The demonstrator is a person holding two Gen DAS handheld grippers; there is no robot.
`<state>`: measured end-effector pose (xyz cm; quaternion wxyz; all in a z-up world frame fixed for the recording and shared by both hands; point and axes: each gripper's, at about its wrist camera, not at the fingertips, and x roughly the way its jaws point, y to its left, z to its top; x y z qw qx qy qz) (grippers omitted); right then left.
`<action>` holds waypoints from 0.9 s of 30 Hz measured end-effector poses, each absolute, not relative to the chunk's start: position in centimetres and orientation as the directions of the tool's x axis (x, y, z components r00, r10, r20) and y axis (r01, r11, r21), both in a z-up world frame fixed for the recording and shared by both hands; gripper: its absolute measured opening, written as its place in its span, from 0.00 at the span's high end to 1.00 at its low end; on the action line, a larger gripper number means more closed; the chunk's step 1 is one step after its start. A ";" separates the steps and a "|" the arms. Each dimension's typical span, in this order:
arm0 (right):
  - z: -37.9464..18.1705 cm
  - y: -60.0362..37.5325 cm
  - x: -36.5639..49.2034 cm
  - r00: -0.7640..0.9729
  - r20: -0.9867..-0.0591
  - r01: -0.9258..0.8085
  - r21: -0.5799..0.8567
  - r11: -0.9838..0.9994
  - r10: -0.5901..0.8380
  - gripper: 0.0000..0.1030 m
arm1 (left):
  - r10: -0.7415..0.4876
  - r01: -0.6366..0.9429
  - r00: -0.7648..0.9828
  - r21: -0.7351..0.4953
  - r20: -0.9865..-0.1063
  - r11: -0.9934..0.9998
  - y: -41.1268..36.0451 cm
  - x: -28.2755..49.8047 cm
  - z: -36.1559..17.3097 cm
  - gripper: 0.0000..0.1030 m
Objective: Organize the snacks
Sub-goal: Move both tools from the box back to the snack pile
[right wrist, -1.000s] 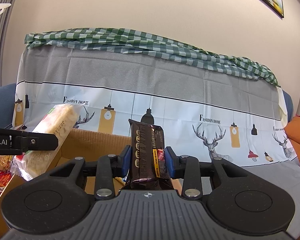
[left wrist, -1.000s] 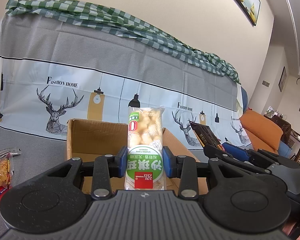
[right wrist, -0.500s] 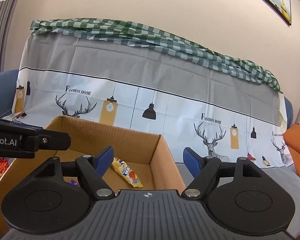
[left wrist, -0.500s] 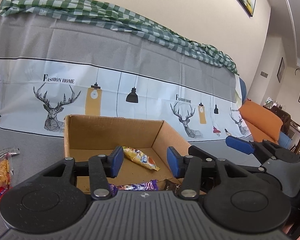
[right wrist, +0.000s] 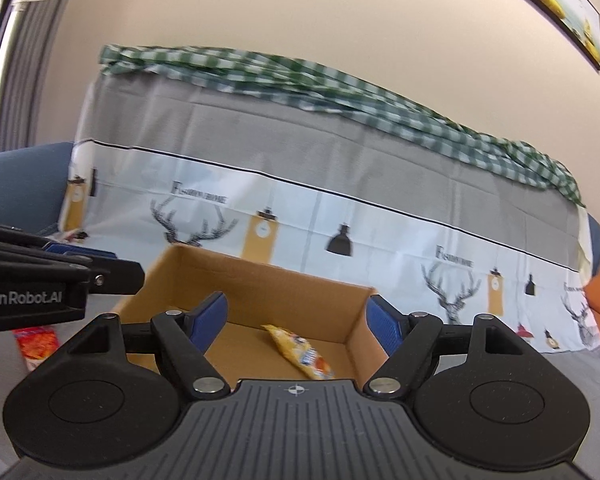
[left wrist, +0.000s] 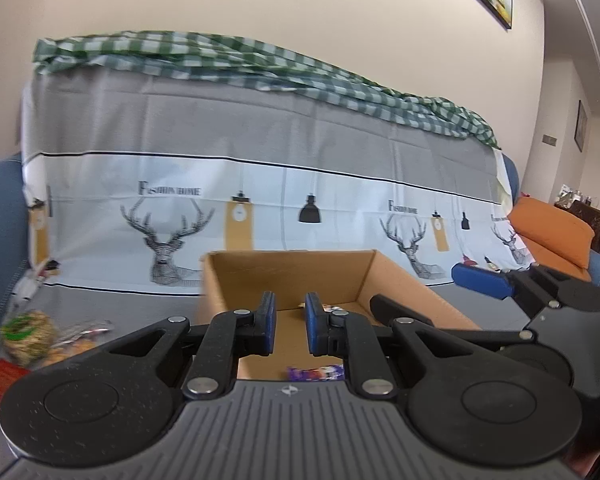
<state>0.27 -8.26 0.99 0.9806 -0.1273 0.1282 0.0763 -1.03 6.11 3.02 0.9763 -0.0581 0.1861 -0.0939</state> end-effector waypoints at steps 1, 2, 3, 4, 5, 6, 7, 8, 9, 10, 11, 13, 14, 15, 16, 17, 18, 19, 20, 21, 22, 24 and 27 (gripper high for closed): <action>1.1 -7.8 0.0 0.954 -0.271 -0.193 -0.225 0.955 0.129 0.25 | -0.201 0.157 0.914 -0.150 -0.353 0.976 6.8 -1.3 3.4 0.84; 1.1 -7.3 -0.3 0.952 -0.271 -0.204 -0.219 0.954 0.141 0.26 | -0.199 0.153 0.914 -0.155 -0.354 0.976 7.5 -1.6 3.7 0.84; 1.2 -6.9 -0.6 0.951 -0.270 -0.213 -0.212 0.954 0.153 0.26 | -0.198 0.149 0.912 -0.158 -0.358 0.976 8.4 -1.9 4.1 0.84; 1.3 -6.5 -1.0 0.949 -0.269 -0.223 -0.203 0.953 0.165 0.27 | -0.186 0.140 0.914 -0.149 -0.361 0.979 9.2 -2.2 4.4 0.84; 1.4 -6.2 -1.3 0.947 -0.266 -0.234 -0.194 0.953 0.178 0.29 | -0.153 0.117 0.920 -0.119 -0.360 0.986 10.1 -2.8 4.8 0.84; 1.5 -5.8 -1.7 0.945 -0.264 -0.245 -0.186 0.952 0.192 0.33 | -0.100 0.084 0.929 -0.063 -0.356 0.995 10.7 -3.4 5.2 0.84; 1.6 -5.4 -2.1 0.942 -0.263 -0.260 -0.177 0.949 0.209 0.35 | -0.060 0.061 0.936 -0.008 -0.347 0.998 11.4 -4.2 5.6 0.84; 1.7 -5.1 -2.4 0.938 -0.261 -0.277 -0.170 0.946 0.228 0.40 | -0.029 0.045 0.943 0.040 -0.332 0.998 12.1 -5.0 5.9 0.84; 1.8 -4.6 -2.8 0.933 -0.258 -0.298 -0.163 0.941 0.251 0.47 | -0.003 0.029 0.947 0.077 -0.320 0.997 12.8 -5.8 6.0 0.84; 1.9 -4.2 -3.1 0.927 -0.254 -0.321 -0.158 0.934 0.276 0.50 | 0.026 0.010 0.950 0.113 -0.310 0.994 13.3 -6.5 5.7 0.84; 1.9 -3.8 -3.5 0.921 -0.247 -0.344 -0.156 0.926 0.301 0.55 | 0.050 -0.008 0.950 0.138 -0.308 0.990 13.9 -7.1 5.2 0.83; 1.9 -2.9 -4.2 0.908 -0.233 -0.389 -0.161 0.907 0.348 0.56 | 0.077 -0.032 0.937 0.136 -0.342 0.990 15.2 -8.1 2.9 0.83; 1.7 -2.4 -4.7 0.902 -0.227 -0.408 -0.167 0.898 0.368 0.58 | 0.093 -0.051 0.917 0.119 -0.388 0.992 15.9 -8.0 2.1 0.83; 1.5 -1.9 -5.0 0.895 -0.229 -0.426 -0.175 0.888 0.384 0.59 | 0.108 -0.075 0.917 0.101 -0.384 0.992 16.7 -8.1 2.0 0.83; 1.3 -1.3 -5.3 0.887 -0.237 -0.441 -0.184 0.879 0.396 0.59 | 0.117 -0.101 0.918 0.061 -0.378 0.993 17.7 -8.1 2.3 0.83; 1.1 -0.8 -5.6 0.879 -0.247 -0.456 -0.188 0.870 0.408 0.59 | 0.120 -0.122 0.912 0.018 -0.391 0.992 18.7 -7.9 2.5 0.83; 1.0 -0.3 -5.8 0.870 -0.257 -0.473 -0.187 0.861 0.422 0.59 | 0.116 -0.136 0.906 -0.021 -0.406 0.990 19.6 -7.7 2.5 0.83; 0.8 0.3 -6.1 0.859 -0.266 -0.491 -0.187 0.851 0.438 0.59 | 0.111 -0.149 0.903 -0.060 -0.416 0.987 20.5 -7.7 2.3 0.83; 0.5 0.8 -6.4 0.848 -0.272 -0.511 -0.190 0.838 0.455 0.59 | 0.105 -0.160 0.899 -0.098 -0.425 0.982 21.4 -7.6 1.8 0.83; 0.2 1.4 -6.6 0.837 -0.278 -0.529 -0.198 0.825 0.471 0.59 | 0.103 -0.173 0.895 -0.125 -0.435 0.977 22.1 -7.6 1.4 0.83; -0.2 2.0 -6.8 0.828 -0.282 -0.546 -0.207 0.812 0.485 0.59 | 0.105 -0.188 0.888 -0.144 -0.449 0.972 22.7 -7.4 0.7 0.83; -1.1 3.1 -6.8 0.812 -0.307 -0.568 -0.222 0.793 0.496 0.59 | 0.118 -0.223 0.868 -0.165 -0.482 0.961 23.7 -6.8 -0.6 0.83; -2.5 4.5 -6.3 0.790 -0.345 -0.591 -0.209 0.779 0.506 0.59 | 0.163 -0.276 0.842 -0.150 -0.515 0.949 24.6 -5.5 -1.3 0.83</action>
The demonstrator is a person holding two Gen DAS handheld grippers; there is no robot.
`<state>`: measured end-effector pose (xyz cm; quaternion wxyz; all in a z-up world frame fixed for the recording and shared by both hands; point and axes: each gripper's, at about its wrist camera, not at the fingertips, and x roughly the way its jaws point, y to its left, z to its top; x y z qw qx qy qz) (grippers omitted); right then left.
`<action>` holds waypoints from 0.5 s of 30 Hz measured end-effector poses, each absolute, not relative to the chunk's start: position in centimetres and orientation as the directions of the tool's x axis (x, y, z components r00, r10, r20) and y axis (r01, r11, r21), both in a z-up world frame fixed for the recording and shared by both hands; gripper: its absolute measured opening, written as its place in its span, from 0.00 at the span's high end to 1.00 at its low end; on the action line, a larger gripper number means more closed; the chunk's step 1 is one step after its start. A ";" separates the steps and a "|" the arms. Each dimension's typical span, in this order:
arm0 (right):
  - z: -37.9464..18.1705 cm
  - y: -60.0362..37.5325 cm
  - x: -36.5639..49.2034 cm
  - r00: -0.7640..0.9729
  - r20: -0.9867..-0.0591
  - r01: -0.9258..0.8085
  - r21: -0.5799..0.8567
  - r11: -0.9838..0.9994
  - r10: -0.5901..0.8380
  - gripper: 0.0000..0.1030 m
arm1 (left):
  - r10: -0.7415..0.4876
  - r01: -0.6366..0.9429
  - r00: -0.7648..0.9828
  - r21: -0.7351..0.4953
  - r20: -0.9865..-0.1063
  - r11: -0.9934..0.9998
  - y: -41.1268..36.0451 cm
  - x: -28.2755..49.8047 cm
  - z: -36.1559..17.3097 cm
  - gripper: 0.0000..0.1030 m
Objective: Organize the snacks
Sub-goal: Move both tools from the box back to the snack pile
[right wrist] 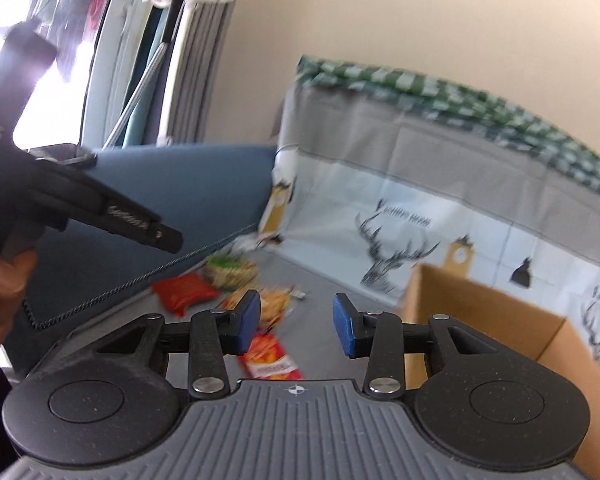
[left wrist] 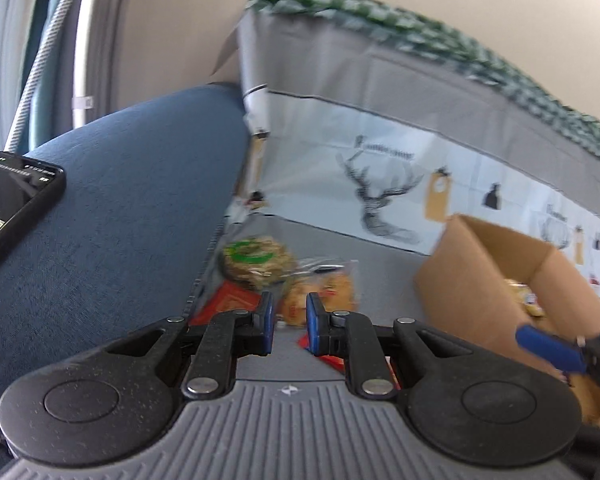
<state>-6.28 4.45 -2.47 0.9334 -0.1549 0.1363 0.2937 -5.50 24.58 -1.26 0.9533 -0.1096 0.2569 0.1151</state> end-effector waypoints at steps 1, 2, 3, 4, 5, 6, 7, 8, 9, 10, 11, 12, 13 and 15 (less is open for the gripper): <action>-3.0 5.0 -6.1 0.786 -0.362 -0.594 -0.214 0.776 0.502 0.59 | 0.175 -0.282 0.837 -0.136 -0.518 0.950 24.7 -5.2 -1.5 0.83; -3.4 5.5 -5.8 0.782 -0.377 -0.595 -0.214 0.774 0.497 0.59 | 0.181 -0.286 0.832 -0.125 -0.524 0.950 24.8 -4.8 -1.8 0.83; -3.8 5.9 -5.5 0.776 -0.382 -0.601 -0.207 0.772 0.502 0.59 | 0.189 -0.291 0.826 -0.115 -0.531 0.950 24.9 -4.4 -2.0 0.83; -4.3 6.2 -5.2 0.770 -0.385 -0.609 -0.204 0.767 0.509 0.59 | 0.200 -0.299 0.821 -0.105 -0.536 0.948 25.0 -4.0 -2.2 0.83; -4.9 6.6 -4.9 0.768 -0.395 -0.610 -0.212 0.763 0.505 0.59 | 0.213 -0.307 0.816 -0.092 -0.538 0.947 25.0 -3.6 -2.4 0.83; -5.5 7.1 -4.6 0.767 -0.409 -0.609 -0.220 0.762 0.494 0.58 | 0.224 -0.311 0.811 -0.075 -0.540 0.947 25.0 -3.1 -2.7 0.83; -6.1 7.4 -4.2 0.764 -0.418 -0.610 -0.220 0.761 0.491 0.58 | 0.235 -0.312 0.807 -0.054 -0.542 0.949 24.9 -2.7 -2.9 0.83; -6.6 7.7 -3.9 0.762 -0.423 -0.612 -0.220 0.760 0.491 0.54 | 0.246 -0.312 0.802 -0.031 -0.544 0.950 24.8 -2.2 -3.2 0.83; -7.2 7.9 -3.4 0.765 -0.430 -0.605 -0.226 0.763 0.479 0.52 | 0.255 -0.310 0.799 -0.010 -0.545 0.951 24.7 -1.7 -3.5 0.82; -7.7 8.3 -2.8 0.767 -0.445 -0.597 -0.230 0.769 0.462 0.51 | 0.260 -0.307 0.796 0.006 -0.546 0.952 24.6 -1.3 -3.9 0.82; -8.0 8.6 -2.2 0.765 -0.460 -0.591 -0.223 0.775 0.451 0.50 | 0.266 -0.307 0.794 0.017 -0.547 0.952 24.6 -0.8 -4.3 0.79; -8.3 8.8 -1.6 0.763 -0.468 -0.586 -0.211 0.782 0.446 0.46 | 0.271 -0.309 0.790 0.025 -0.549 0.951 24.6 -0.4 -4.7 0.76; -8.7 9.1 -1.1 0.762 -0.478 -0.581 -0.205 0.788 0.437 0.42 | 0.280 -0.316 0.783 0.033 -0.556 0.948 24.8 0.1 -5.1 0.65; -9.8 9.8 0.0 0.763 -0.507 -0.560 -0.210 0.802 0.400 0.35 | 0.282 -0.315 0.772 0.042 -0.570 0.948 24.9 1.0 -5.8 0.63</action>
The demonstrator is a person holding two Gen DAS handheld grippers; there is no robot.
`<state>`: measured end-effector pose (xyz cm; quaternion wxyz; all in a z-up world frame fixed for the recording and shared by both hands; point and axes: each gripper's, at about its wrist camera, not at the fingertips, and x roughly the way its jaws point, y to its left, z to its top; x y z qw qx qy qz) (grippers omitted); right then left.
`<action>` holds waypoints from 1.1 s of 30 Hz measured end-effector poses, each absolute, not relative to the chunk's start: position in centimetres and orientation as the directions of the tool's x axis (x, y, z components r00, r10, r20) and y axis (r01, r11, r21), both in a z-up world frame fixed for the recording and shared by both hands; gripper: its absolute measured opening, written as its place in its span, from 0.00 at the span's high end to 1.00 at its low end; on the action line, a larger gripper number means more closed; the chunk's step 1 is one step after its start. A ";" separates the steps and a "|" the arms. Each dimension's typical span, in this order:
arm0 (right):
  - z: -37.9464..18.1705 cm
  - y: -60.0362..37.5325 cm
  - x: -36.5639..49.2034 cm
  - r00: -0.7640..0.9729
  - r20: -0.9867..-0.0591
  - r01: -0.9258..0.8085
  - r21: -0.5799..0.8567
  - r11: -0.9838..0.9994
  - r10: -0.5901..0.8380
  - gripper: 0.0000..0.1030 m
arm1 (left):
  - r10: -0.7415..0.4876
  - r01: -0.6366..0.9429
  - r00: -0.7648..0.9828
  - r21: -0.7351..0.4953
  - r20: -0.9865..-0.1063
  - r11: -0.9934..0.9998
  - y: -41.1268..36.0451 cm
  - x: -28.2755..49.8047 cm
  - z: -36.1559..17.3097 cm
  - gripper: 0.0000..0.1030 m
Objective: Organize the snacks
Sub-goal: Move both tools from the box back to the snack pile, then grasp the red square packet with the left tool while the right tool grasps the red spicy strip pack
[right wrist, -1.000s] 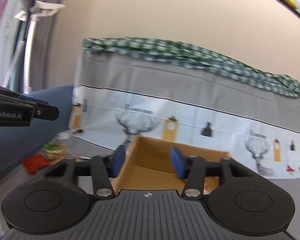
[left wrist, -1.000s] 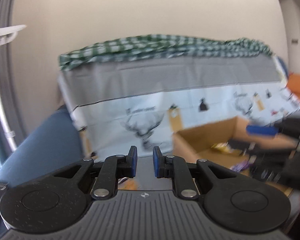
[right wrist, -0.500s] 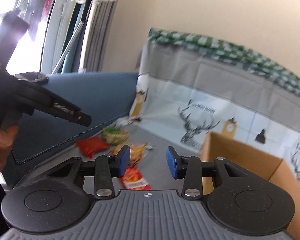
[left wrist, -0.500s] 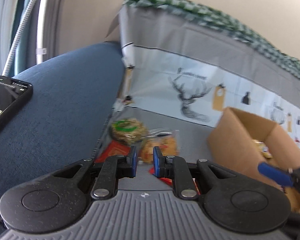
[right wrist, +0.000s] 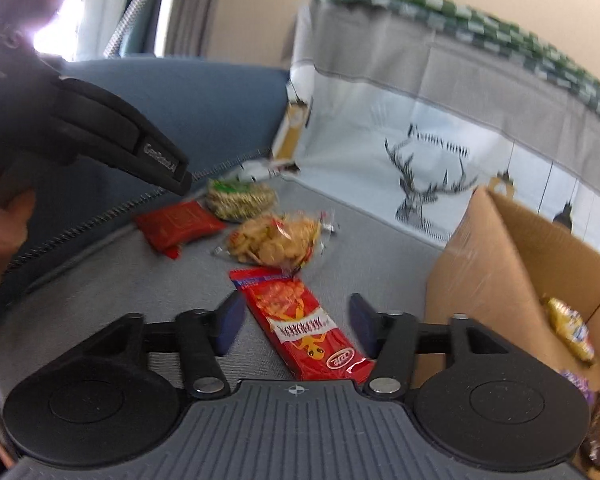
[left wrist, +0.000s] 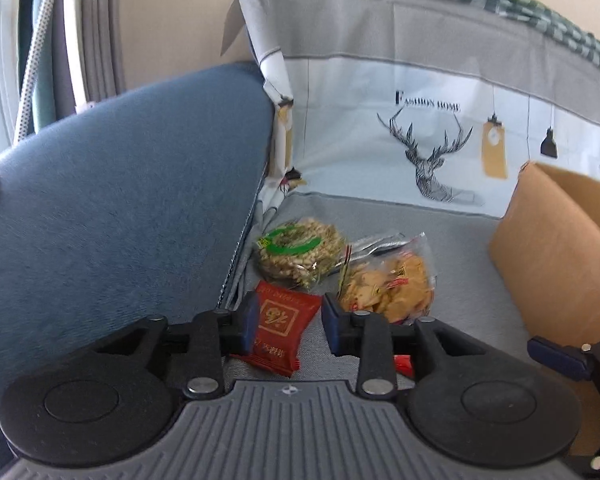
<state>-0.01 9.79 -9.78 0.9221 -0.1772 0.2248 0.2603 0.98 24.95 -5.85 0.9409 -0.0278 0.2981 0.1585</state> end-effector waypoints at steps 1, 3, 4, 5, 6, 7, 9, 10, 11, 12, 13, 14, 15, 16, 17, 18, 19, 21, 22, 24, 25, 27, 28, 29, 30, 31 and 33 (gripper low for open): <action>-10.3 10.1 0.5 0.762 -0.523 -0.552 -0.214 0.806 0.383 0.35 | 0.285 -0.311 0.767 0.056 -0.575 0.949 24.8 1.4 -6.2 0.60; -11.1 10.8 1.4 0.755 -0.550 -0.544 -0.224 0.809 0.356 0.34 | 0.307 -0.300 0.752 0.111 -0.584 0.947 24.3 2.3 -7.0 0.54; -11.5 11.0 1.8 0.748 -0.569 -0.544 -0.229 0.808 0.342 0.34 | 0.325 -0.296 0.739 0.148 -0.590 0.944 24.0 2.8 -7.5 0.51; -11.9 11.3 2.1 0.741 -0.586 -0.542 -0.234 0.807 0.328 0.34 | 0.342 -0.290 0.725 0.186 -0.597 0.939 23.7 3.2 -8.0 0.49; -12.3 11.4 2.5 0.735 -0.599 -0.539 -0.235 0.809 0.316 0.34 | 0.353 -0.283 0.713 0.212 -0.606 0.935 23.6 3.7 -8.5 0.48; -12.4 11.3 2.7 0.734 -0.601 -0.537 -0.230 0.811 0.315 0.34 | 0.359 -0.279 0.704 0.226 -0.613 0.933 23.6 4.1 -8.9 0.48; -12.4 11.3 2.8 0.736 -0.599 -0.537 -0.233 0.811 0.316 0.33 | 0.363 -0.275 0.688 0.237 -0.629 0.932 23.9 4.7 -9.6 0.48; -12.5 11.3 2.9 0.735 -0.599 -0.539 -0.230 0.810 0.318 0.33 | 0.362 -0.271 0.682 0.239 -0.636 0.932 24.0 4.8 -9.9 0.48; -12.5 11.2 3.0 0.733 -0.600 -0.538 -0.223 0.813 0.321 0.35 | 0.363 -0.268 0.679 0.245 -0.638 0.932 24.1 4.9 -10.1 0.48; -12.6 11.1 3.0 0.730 -0.602 -0.539 -0.217 0.814 0.323 0.35 | 0.365 -0.265 0.679 0.250 -0.637 0.931 24.1 5.0 -10.3 0.48; -12.5 11.0 3.0 0.728 -0.602 -0.543 -0.213 0.812 0.329 0.36 | 0.365 -0.264 0.679 0.253 -0.637 0.931 24.1 5.1 -10.4 0.48; -12.6 10.9 2.9 0.723 -0.603 -0.550 -0.208 0.809 0.337 0.42 | 0.366 -0.264 0.679 0.254 -0.636 0.930 24.1 5.1 -10.5 0.49; -12.5 10.9 2.9 0.714 -0.606 -0.563 -0.200 0.802 0.350 0.54 | 0.367 -0.265 0.679 0.254 -0.636 0.930 24.1 5.1 -10.5 0.50; -12.5 11.0 2.8 0.706 -0.609 -0.575 -0.194 0.795 0.361 0.58 | 0.370 -0.266 0.678 0.258 -0.635 0.929 24.2 5.1 -10.6 0.54; -12.5 11.1 2.6 0.704 -0.608 -0.583 -0.200 0.788 0.367 0.62 | 0.375 -0.269 0.677 0.262 -0.634 0.927 24.2 5.0 -10.6 0.60; -12.6 11.2 2.4 0.702 -0.607 -0.592 -0.207 0.779 0.372 0.67 | 0.382 -0.275 0.674 0.266 -0.632 0.924 24.2 5.0 -10.6 0.63; -12.5 11.2 2.3 0.698 -0.606 -0.601 -0.209 0.771 0.380 0.70 | 0.384 -0.281 0.673 0.262 -0.632 0.923 24.4 4.9 -10.5 0.66; -12.4 11.2 2.3 0.691 -0.607 -0.612 -0.203 0.764 0.392 0.78 | 0.375 -0.281 0.678 0.249 -0.632 0.927 24.6 4.6 -10.3 0.71; -12.4 11.2 2.2 0.690 -0.606 -0.614 -0.203 0.762 0.395 0.79 | 0.374 -0.281 0.680 0.247 -0.631 0.927 24.6 4.6 -10.3 0.75; -12.3 11.2 2.0 0.691 -0.598 -0.621 -0.204 0.757 0.406 0.88 | 0.367 -0.283 0.685 0.235 -0.629 0.930 24.7 4.4 -10.1 0.81; -12.2 11.2 1.9 0.693 -0.592 -0.623 -0.206 0.755 0.410 0.89 | 0.361 -0.284 0.692 0.224 -0.626 0.932 24.8 4.3 -9.9 0.85; -12.1 11.2 1.5 0.694 -0.586 -0.627 -0.207 0.751 0.418 0.92 | 0.342 -0.282 0.708 0.196 -0.618 0.939 24.9 4.0 -9.6 0.94; -12.0 11.2 1.3 0.695 -0.582 -0.628 -0.206 0.750 0.422 0.93 | 0.332 -0.281 0.715 0.182 -0.616 0.942 24.9 3.9 -9.4 0.96; -11.9 11.2 1.2 0.693 -0.581 -0.631 -0.204 0.748 0.426 0.93 | 0.323 -0.279 0.719 0.170 -0.616 0.945 25.0 3.9 -9.3 0.98; -11.8 11.2 1.0 0.691 -0.579 -0.636 -0.203 0.745 0.433 0.94 | 0.315 -0.277 0.721 0.160 -0.617 0.947 25.1 3.8 -9.3 0.98; -11.6 11.3 0.7 0.688 -0.577 -0.641 -0.202 0.740 0.439 0.94 | 0.305 -0.275 0.726 0.146 -0.617 0.950 25.1 3.7 -9.2 0.98; -11.4 11.4 0.3 0.675 -0.583 -0.654 -0.188 0.733 0.452 0.94 | 0.268 -0.267 0.745 0.094 -0.612 0.959 25.4 3.5 -8.8 0.99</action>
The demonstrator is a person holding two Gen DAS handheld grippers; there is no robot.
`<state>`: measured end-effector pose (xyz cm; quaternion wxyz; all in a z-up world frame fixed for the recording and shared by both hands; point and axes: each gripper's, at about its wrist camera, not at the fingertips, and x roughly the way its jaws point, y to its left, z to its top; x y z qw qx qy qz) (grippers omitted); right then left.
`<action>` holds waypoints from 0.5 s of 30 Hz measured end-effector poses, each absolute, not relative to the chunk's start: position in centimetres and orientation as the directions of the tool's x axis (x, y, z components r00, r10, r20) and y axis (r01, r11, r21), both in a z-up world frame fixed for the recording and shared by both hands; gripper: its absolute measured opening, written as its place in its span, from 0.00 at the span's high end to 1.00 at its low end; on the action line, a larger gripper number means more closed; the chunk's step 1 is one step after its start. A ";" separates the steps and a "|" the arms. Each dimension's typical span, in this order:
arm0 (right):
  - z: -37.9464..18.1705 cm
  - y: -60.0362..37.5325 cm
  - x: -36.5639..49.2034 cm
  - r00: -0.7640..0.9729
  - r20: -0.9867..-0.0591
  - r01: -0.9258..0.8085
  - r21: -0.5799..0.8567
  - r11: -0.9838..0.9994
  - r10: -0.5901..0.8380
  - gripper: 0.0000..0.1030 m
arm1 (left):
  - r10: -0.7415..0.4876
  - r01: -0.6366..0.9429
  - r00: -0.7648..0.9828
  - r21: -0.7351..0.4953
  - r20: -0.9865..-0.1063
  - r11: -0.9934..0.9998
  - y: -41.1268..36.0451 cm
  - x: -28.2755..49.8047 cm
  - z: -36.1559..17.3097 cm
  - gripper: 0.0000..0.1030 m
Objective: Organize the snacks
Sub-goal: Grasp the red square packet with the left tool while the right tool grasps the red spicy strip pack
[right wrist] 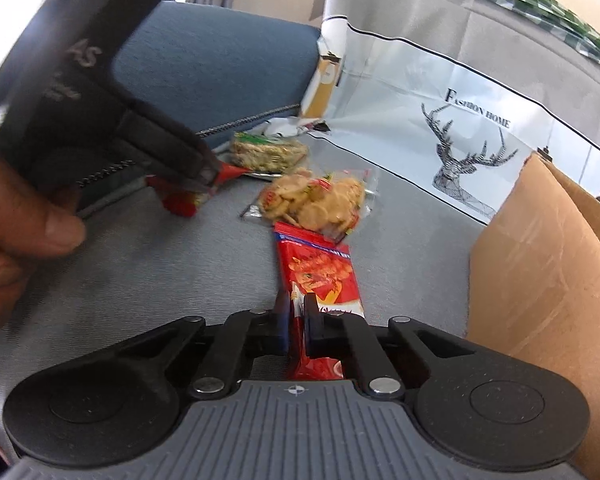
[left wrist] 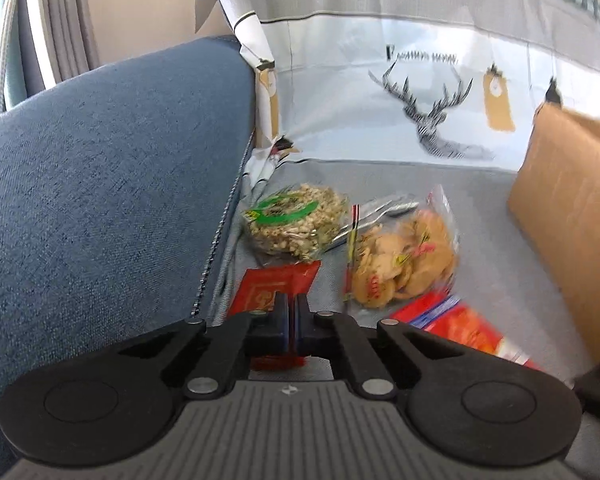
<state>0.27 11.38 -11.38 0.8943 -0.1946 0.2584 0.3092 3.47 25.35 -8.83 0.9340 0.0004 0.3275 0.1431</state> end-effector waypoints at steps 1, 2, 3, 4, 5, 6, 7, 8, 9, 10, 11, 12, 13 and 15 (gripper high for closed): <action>-11.2 11.4 0.1 0.666 -0.587 -0.662 -0.179 0.728 0.461 0.94 | 0.239 -0.261 0.758 0.053 -0.607 0.964 25.6 3.2 -8.6 0.99; -11.0 11.4 -0.2 0.658 -0.588 -0.670 -0.172 0.722 0.470 0.94 | 0.200 -0.251 0.773 -0.001 -0.602 0.968 25.9 3.0 -8.3 0.99; -10.7 11.5 -0.4 0.650 -0.589 -0.678 -0.163 0.717 0.480 0.93 | 0.146 -0.235 0.786 -0.073 -0.600 0.969 26.3 2.7 -8.2 0.99; -10.4 11.5 -0.5 0.645 -0.586 -0.682 -0.153 0.715 0.490 0.93 | 0.094 -0.221 0.797 -0.142 -0.597 0.965 26.8 2.5 -8.1 0.99; -10.1 11.3 -0.6 0.649 -0.573 -0.681 -0.145 0.718 0.500 0.90 | 0.055 -0.209 0.804 -0.194 -0.592 0.958 27.2 2.4 -8.0 0.99; -9.9 11.3 -0.7 0.659 -0.561 -0.675 -0.146 0.724 0.501 0.77 | 0.023 -0.196 0.809 -0.233 -0.588 0.953 27.4 2.2 -7.9 0.99; -9.7 11.3 -0.7 0.670 -0.551 -0.665 -0.147 0.732 0.498 0.66 | -0.001 -0.185 0.809 -0.256 -0.588 0.949 27.5 2.2 -7.8 0.99; -9.6 11.2 -0.6 0.678 -0.545 -0.654 -0.142 0.743 0.493 0.37 | -0.007 -0.180 0.808 -0.259 -0.589 0.949 27.4 2.2 -7.8 0.97; -9.6 11.1 -0.3 0.684 -0.544 -0.641 -0.132 0.756 0.486 0.25 | 0.001 -0.182 0.809 -0.249 -0.588 0.951 27.1 2.1 -7.7 0.97; -9.7 11.0 0.0 0.687 -0.549 -0.630 -0.122 0.767 0.477 0.23 | 0.031 -0.197 0.809 -0.221 -0.587 0.955 26.9 2.2 -7.6 0.93; -9.9 10.9 0.5 0.683 -0.562 -0.624 -0.114 0.773 0.468 0.23 | 0.076 -0.221 0.805 -0.178 -0.589 0.959 26.6 2.3 -7.5 0.84; -10.2 10.9 0.9 0.673 -0.580 -0.621 -0.106 0.776 0.459 0.23 | 0.115 -0.241 0.797 -0.138 -0.592 0.961 26.3 2.4 -7.6 0.78; -10.5 11.0 1.4 0.660 -0.601 -0.621 -0.098 0.778 0.451 0.23 | 0.142 -0.252 0.792 -0.107 -0.594 0.962 26.0 2.5 -7.6 0.71; -11.4 11.0 2.2 0.639 -0.643 -0.608 -0.086 0.789 0.423 0.23 | 0.180 -0.264 0.784 -0.057 -0.595 0.963 25.6 2.7 -7.6 0.67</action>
